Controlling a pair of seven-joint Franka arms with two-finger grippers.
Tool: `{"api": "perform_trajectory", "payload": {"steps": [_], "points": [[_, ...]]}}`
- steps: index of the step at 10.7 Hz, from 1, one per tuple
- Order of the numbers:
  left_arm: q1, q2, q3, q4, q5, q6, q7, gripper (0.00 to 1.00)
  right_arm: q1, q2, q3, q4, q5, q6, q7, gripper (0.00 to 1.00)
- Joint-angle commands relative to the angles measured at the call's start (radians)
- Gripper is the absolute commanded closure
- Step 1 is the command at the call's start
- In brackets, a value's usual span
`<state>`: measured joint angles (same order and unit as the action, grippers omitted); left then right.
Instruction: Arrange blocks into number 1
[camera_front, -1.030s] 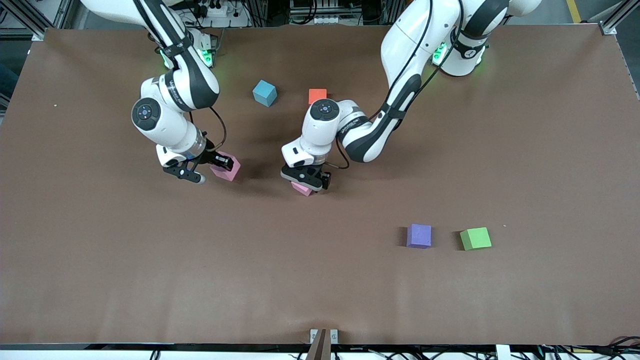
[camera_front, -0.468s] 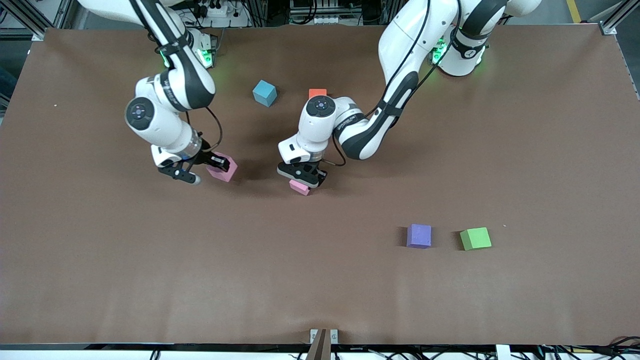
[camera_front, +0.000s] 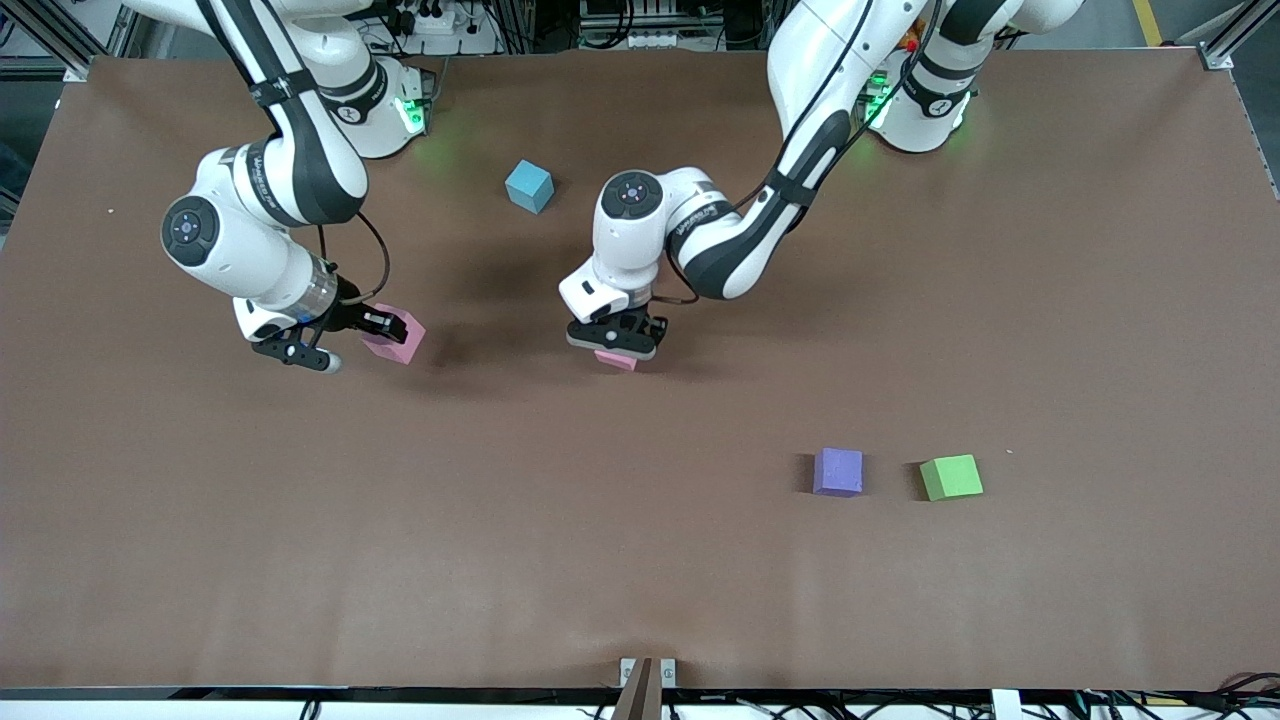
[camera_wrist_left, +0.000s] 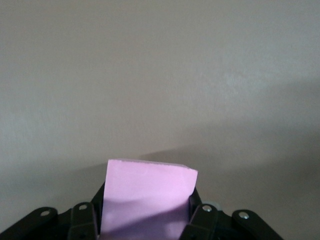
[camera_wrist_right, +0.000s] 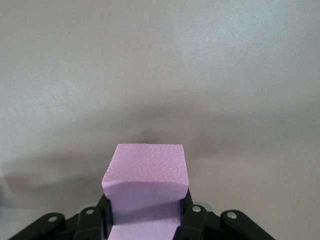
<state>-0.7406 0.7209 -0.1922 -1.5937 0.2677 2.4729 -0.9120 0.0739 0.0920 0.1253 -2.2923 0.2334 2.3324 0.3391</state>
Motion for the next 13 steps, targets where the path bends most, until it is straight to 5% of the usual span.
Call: {"api": "perform_trajectory", "payload": {"steps": [1, 13], "points": [[0.013, -0.093, -0.021, -0.127, -0.022, -0.003, -0.067, 1.00, -0.008, -0.017, 0.011, -0.006, -0.008, -0.014, -0.006, 0.53], [0.017, -0.094, -0.044, -0.195, -0.008, 0.087, -0.268, 1.00, 0.112, 0.005, 0.022, 0.013, 0.018, -0.004, 0.020, 0.53]]}}
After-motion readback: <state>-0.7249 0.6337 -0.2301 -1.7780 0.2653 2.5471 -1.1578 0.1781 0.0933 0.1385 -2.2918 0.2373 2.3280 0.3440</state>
